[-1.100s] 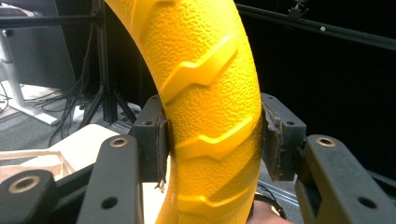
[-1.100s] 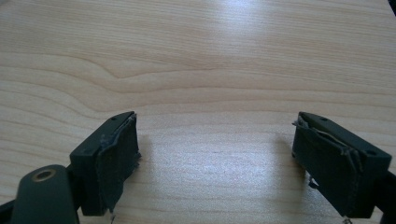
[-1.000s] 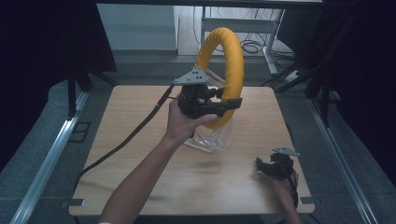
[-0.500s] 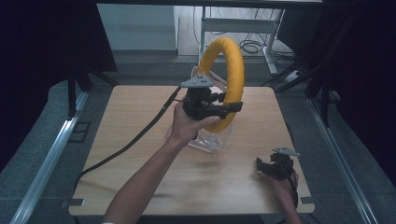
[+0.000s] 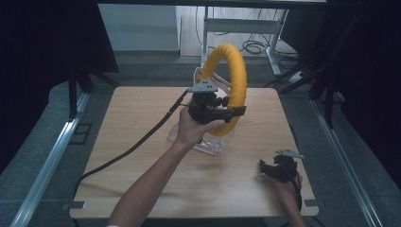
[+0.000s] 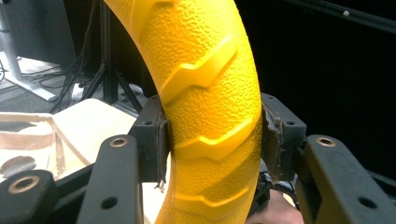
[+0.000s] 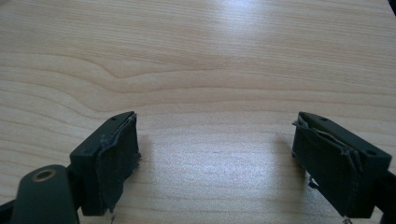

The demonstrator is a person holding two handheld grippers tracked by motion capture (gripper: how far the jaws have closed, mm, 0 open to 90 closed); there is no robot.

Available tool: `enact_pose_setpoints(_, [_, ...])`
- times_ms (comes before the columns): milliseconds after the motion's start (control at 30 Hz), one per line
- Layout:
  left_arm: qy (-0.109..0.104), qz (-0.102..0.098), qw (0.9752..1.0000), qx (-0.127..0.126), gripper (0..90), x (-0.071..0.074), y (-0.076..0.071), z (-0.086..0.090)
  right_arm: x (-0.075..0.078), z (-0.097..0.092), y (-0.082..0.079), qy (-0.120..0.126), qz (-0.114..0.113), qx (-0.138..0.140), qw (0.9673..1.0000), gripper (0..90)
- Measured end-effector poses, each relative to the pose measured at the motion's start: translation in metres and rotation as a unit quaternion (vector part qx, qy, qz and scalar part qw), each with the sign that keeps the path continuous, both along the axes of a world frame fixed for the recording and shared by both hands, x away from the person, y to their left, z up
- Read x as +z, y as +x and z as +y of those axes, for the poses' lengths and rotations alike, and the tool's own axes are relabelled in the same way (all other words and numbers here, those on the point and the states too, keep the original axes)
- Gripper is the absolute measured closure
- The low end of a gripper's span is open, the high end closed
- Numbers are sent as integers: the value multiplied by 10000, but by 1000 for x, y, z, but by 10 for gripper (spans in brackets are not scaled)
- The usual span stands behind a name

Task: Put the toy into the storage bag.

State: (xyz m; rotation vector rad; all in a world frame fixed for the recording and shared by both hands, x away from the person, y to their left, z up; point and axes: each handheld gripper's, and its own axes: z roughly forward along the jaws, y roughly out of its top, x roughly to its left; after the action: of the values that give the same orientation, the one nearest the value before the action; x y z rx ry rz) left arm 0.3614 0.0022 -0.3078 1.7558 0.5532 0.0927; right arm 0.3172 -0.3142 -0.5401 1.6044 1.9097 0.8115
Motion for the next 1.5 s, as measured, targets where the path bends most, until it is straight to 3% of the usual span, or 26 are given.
enact_pose_setpoints(200, [39, 114, 9999, 109, 501, -10, 5, 6, 0, 0, 0, 18, 9, -3, 10000, 144])
enact_pose_setpoints(700, [74, 317, 9994, 116, 501, -32, 17, 1, 0, 0, 0, 18, 9, -2, 10000, 144])
enact_pose_setpoints(900, [21, 551, 9981, 260, 500, -44, 23, 10, 0, 0, 0, 17, 11, 2, 10000, 144])
enact_pose_setpoints(1333, [215, 670, 9968, 389, 499, -66, 29, 1, 0, 0, 0, 12, 14, 5, 10000, 144])
enact_pose_setpoints(1500, [133, 861, 9949, 511, 495, -79, 37, 9, 0, 0, 0, 9, 16, 6, 10000, 144])
